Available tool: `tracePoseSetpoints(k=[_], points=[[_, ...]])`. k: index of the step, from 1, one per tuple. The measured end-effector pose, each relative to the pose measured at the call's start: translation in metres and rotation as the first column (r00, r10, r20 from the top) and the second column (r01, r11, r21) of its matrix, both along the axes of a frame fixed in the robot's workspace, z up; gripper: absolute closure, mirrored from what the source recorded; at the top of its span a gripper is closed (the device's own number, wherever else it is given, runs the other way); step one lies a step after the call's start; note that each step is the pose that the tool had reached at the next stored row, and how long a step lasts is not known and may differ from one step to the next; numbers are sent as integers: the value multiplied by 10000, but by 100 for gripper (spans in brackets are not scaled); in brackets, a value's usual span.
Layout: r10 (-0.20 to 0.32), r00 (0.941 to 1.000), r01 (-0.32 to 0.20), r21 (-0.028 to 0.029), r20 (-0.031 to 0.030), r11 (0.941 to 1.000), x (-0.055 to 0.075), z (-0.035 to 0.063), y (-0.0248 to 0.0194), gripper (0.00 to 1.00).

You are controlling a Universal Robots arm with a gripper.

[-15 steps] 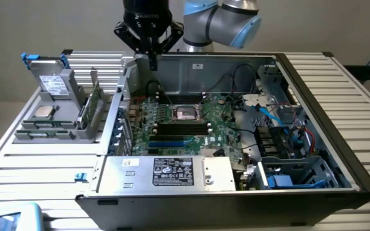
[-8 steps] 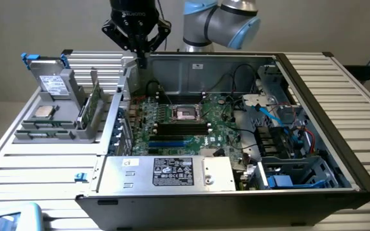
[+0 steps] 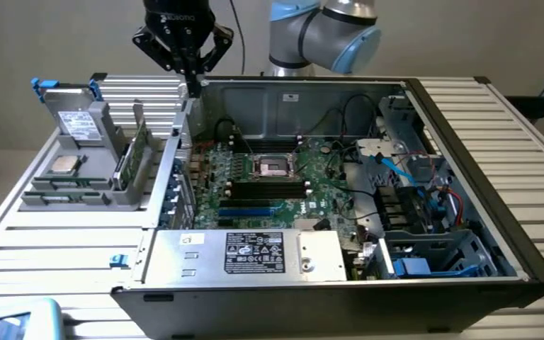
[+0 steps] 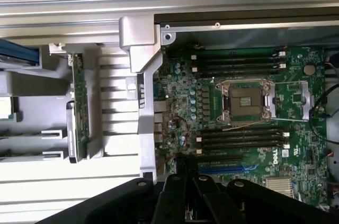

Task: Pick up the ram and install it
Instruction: 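Reach for the ram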

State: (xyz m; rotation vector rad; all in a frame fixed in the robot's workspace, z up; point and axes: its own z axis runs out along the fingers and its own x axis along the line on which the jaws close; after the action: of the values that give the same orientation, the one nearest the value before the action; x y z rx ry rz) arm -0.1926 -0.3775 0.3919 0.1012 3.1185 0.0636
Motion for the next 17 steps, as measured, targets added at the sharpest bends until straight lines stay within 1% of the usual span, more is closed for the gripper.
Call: tracePoseSetpoints(k=[10,17], points=[[7,10000,-7,-3,0,10000,-441,-6,2,89],[7,10000,-7,-4,-1,10000,-758,-8,-19,89]])
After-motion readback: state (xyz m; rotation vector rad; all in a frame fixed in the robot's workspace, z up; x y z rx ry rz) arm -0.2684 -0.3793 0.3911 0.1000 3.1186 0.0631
